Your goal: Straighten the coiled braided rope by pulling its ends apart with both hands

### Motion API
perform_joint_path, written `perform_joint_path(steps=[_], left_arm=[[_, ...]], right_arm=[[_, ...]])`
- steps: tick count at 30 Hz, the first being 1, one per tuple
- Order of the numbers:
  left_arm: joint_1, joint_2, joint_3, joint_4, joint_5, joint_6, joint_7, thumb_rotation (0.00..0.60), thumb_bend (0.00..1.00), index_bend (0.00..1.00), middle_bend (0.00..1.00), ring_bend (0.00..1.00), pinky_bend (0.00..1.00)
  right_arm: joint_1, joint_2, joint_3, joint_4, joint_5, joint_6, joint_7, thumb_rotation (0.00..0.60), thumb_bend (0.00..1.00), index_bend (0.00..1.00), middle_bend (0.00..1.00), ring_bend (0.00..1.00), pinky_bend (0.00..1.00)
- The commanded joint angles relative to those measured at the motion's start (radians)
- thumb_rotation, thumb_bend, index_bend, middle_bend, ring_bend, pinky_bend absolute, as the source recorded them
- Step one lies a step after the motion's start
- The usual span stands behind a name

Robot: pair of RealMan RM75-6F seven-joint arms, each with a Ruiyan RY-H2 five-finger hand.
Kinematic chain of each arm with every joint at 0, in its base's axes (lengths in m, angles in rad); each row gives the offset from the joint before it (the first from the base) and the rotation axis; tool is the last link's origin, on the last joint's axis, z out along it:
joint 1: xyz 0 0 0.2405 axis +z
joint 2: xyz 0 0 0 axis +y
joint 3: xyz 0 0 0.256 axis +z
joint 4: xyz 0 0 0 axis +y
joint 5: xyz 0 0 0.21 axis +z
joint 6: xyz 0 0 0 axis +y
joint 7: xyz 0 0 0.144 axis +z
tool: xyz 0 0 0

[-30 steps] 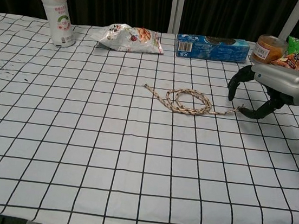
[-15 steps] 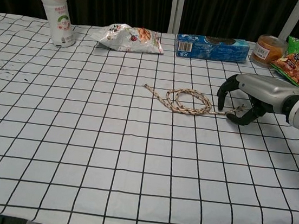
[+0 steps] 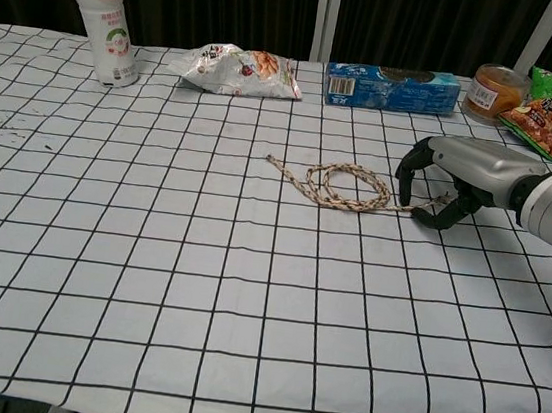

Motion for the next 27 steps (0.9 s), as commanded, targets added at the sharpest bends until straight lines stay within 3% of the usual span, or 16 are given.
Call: perform_joint_path(steps=[1,27], left_arm=[[0.000,-0.001,0.000,0.002,0.000,-0.001,-0.002,0.600,0.20,0.09,0.01,0.00,0.00],[0.002,-0.007,0.001,0.022,0.000,-0.009,-0.019,0.600,0.20,0.09,0.01,0.00,0.00]], right_arm=[[0.002,-0.004,0.000,0.003,0.004,-0.002,-0.002,0.600,0.37,0.52,0.23,0.00,0.00],[-0.014,-0.057,-0.020,0.058,-0.056,0.081,0.006,0.600,0.32,0.53,0.15,0.00,0.00]])
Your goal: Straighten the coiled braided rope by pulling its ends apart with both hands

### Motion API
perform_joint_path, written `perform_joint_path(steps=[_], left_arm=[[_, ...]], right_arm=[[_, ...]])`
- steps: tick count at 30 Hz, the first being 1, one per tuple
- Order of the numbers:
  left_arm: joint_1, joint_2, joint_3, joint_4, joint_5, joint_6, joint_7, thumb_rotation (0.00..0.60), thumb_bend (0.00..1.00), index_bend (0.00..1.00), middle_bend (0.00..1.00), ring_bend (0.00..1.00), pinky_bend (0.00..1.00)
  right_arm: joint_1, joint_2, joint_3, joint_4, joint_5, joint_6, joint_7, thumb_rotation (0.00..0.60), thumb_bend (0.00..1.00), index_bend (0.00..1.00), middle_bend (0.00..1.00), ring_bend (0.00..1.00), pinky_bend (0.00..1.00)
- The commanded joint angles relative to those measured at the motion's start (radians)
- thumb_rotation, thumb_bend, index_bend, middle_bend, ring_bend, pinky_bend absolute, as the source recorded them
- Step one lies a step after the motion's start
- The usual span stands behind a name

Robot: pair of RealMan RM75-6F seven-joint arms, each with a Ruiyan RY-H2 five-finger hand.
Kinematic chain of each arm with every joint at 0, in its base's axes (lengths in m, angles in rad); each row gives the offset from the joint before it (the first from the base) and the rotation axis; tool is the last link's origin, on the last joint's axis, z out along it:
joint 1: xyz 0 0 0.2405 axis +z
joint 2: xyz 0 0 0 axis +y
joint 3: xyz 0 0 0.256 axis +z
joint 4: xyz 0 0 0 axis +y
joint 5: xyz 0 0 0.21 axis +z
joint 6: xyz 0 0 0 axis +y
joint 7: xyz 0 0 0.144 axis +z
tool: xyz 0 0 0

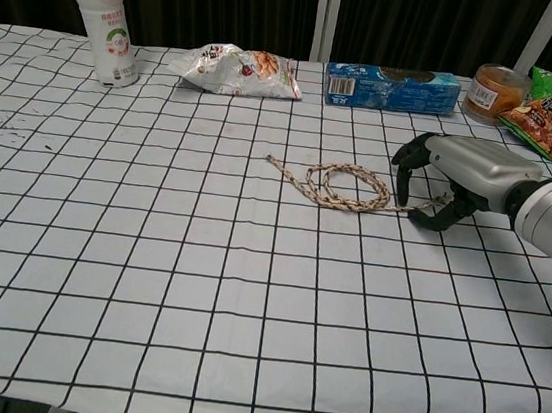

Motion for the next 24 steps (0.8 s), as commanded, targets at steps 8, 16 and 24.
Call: perform_joint_path(steps=[8,16,24], left_arm=[[0.000,-0.001,0.000,0.003,0.000,-0.002,-0.003,0.600,0.20,0.09,0.01,0.00,0.00],[0.001,-0.002,0.001,0.006,0.001,-0.002,-0.006,0.600,0.20,0.09,0.01,0.00,0.00],[0.000,-0.003,0.000,0.007,0.001,-0.003,-0.007,0.600,0.20,0.09,0.01,0.00,0.00]], right_arm=[[0.002,-0.019,-0.005,0.026,-0.020,0.009,0.000,0.600,0.32,0.51,0.14,0.00,0.00],[0.004,-0.024,-0.002,0.035,-0.016,-0.003,-0.001,0.600,0.33,0.50,0.14,0.00,0.00],[0.004,-0.027,-0.001,0.035,-0.018,-0.002,-0.002,0.600,0.37,0.51,0.15,0.00,0.00]])
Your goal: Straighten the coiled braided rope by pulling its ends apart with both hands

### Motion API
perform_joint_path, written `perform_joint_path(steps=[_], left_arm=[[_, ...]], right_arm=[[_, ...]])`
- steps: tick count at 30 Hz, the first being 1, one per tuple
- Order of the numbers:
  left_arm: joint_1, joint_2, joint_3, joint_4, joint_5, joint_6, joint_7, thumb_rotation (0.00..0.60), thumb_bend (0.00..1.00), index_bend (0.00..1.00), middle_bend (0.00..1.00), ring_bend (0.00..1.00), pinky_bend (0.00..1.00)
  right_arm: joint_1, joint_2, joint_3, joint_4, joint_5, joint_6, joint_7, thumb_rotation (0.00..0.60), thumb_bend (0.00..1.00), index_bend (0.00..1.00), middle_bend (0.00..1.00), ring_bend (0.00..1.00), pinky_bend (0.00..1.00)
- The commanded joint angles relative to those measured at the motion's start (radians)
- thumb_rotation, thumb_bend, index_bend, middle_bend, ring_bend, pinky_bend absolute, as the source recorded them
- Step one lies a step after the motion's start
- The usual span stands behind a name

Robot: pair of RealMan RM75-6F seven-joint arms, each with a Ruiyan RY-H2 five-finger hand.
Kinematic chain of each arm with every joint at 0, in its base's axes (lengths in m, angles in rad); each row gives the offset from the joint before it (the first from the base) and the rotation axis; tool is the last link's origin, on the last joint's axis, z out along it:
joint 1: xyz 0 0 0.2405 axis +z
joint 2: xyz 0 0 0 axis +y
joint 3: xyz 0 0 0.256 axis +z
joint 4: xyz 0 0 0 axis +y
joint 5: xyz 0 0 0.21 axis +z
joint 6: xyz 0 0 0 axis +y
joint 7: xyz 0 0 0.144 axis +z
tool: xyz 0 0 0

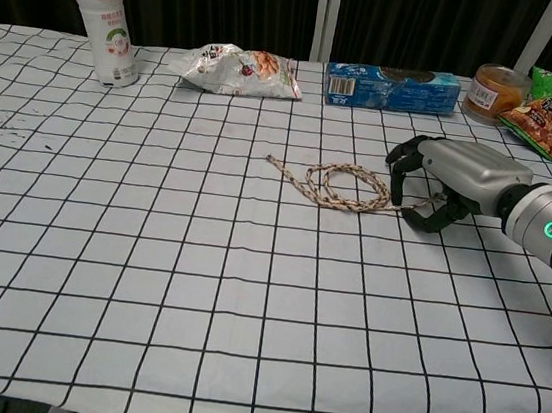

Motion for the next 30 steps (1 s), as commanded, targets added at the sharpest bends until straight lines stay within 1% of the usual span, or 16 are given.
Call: perform_joint_path(steps=[1,5,14,20,25,30], left_arm=[[0.000,0.000,0.000,0.001,0.000,0.000,0.000,0.600,0.20,0.09,0.01,0.00,0.00],[-0.001,0.000,0.001,0.001,0.002,-0.002,0.000,0.600,0.20,0.09,0.01,0.00,0.00],[-0.005,-0.001,0.002,0.005,0.005,-0.006,-0.001,0.600,0.20,0.09,0.01,0.00,0.00],[-0.030,0.016,0.004,-0.003,0.046,-0.012,0.008,0.600,0.20,0.09,0.01,0.00,0.00],[-0.098,0.062,0.003,-0.042,0.138,-0.037,-0.020,0.600,0.20,0.09,0.01,0.00,0.00],[-0.224,0.111,-0.006,-0.105,0.228,-0.144,-0.086,0.600,0.20,0.11,0.01,0.00,0.00]], right_arm=[[0.000,0.000,0.001,-0.001,-0.001,0.001,0.000,0.600,0.37,0.52,0.15,0.00,0.00],[0.002,0.002,0.004,-0.003,0.000,0.000,-0.006,0.600,0.39,0.53,0.16,0.00,0.00],[0.005,0.001,0.007,-0.007,0.006,-0.004,-0.019,0.600,0.47,0.59,0.18,0.00,0.00],[-0.001,0.021,0.007,-0.033,0.000,0.016,-0.033,0.600,0.49,0.64,0.19,0.00,0.00],[-0.008,0.071,0.009,-0.097,-0.003,0.031,-0.059,0.600,0.49,0.66,0.19,0.00,0.00],[-0.018,0.120,0.009,-0.153,-0.002,0.045,-0.074,0.600,0.50,0.67,0.19,0.00,0.00]])
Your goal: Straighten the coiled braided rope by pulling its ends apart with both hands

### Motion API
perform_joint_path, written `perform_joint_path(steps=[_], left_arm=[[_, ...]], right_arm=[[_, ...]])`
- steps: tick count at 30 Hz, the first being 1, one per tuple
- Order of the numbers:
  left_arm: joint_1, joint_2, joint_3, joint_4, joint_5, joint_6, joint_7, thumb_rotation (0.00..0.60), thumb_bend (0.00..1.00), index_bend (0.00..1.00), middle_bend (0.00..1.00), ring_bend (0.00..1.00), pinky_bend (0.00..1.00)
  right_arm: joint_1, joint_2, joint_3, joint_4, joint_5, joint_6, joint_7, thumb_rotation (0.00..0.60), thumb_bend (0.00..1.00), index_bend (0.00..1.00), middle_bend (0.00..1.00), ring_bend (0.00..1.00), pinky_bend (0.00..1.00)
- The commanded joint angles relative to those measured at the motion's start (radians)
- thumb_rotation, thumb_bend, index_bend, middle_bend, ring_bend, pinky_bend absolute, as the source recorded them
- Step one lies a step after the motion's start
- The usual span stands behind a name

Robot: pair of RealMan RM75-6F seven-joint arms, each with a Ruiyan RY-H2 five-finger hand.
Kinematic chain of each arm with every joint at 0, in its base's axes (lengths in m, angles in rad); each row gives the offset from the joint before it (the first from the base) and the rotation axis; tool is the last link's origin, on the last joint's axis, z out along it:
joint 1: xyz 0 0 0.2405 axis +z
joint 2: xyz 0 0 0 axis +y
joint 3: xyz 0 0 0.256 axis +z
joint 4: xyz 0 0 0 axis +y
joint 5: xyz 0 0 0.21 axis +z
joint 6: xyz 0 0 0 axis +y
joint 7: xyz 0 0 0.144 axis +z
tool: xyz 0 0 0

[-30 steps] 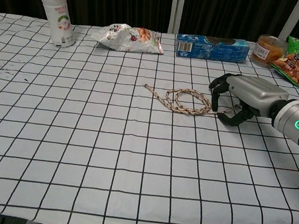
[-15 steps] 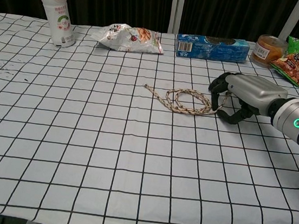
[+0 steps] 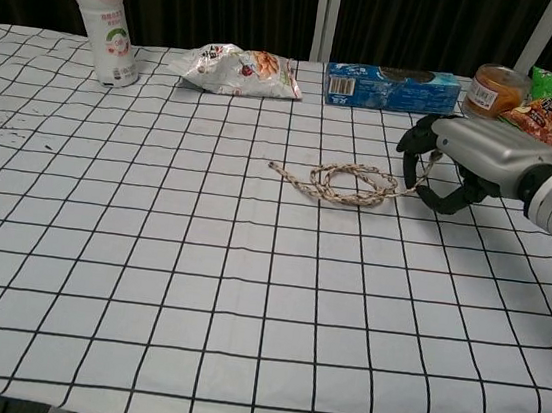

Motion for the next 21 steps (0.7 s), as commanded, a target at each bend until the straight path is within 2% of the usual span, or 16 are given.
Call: perform_joint_path(steps=[1,4,8,15,18,21], left_arm=[[-0.108,0.038,-0.013,-0.054,0.070,-0.095,-0.053,0.600,0.20,0.12,0.01,0.00,0.00],[-0.205,0.036,-0.037,-0.078,0.080,-0.198,-0.078,0.600,0.20,0.14,0.01,0.00,0.00],[-0.330,0.000,-0.078,-0.087,0.041,-0.346,-0.122,0.600,0.20,0.20,0.04,0.00,0.00],[-0.518,-0.151,-0.130,0.007,-0.081,-0.587,-0.186,0.600,0.21,0.32,0.11,0.00,0.00],[-0.575,-0.206,-0.135,0.045,-0.109,-0.652,-0.188,0.600,0.21,0.34,0.11,0.00,0.00],[-0.613,-0.262,-0.143,0.076,-0.130,-0.673,-0.174,0.600,0.21,0.34,0.11,0.00,0.00]], right_arm=[[-0.007,0.028,0.002,-0.030,0.006,0.004,-0.008,0.600,0.50,0.67,0.19,0.00,0.00],[-0.006,0.044,0.003,-0.044,0.014,0.000,-0.015,0.600,0.50,0.67,0.19,0.00,0.00],[-0.005,0.050,0.009,-0.052,0.019,0.002,-0.011,0.600,0.51,0.67,0.19,0.00,0.00],[-0.001,0.047,0.013,-0.046,0.008,0.011,0.004,0.600,0.51,0.67,0.19,0.00,0.00],[0.002,0.048,0.014,-0.049,0.003,0.015,0.004,0.600,0.51,0.67,0.19,0.00,0.00],[0.004,0.052,0.016,-0.056,-0.003,0.025,-0.006,0.600,0.51,0.67,0.19,0.00,0.00]])
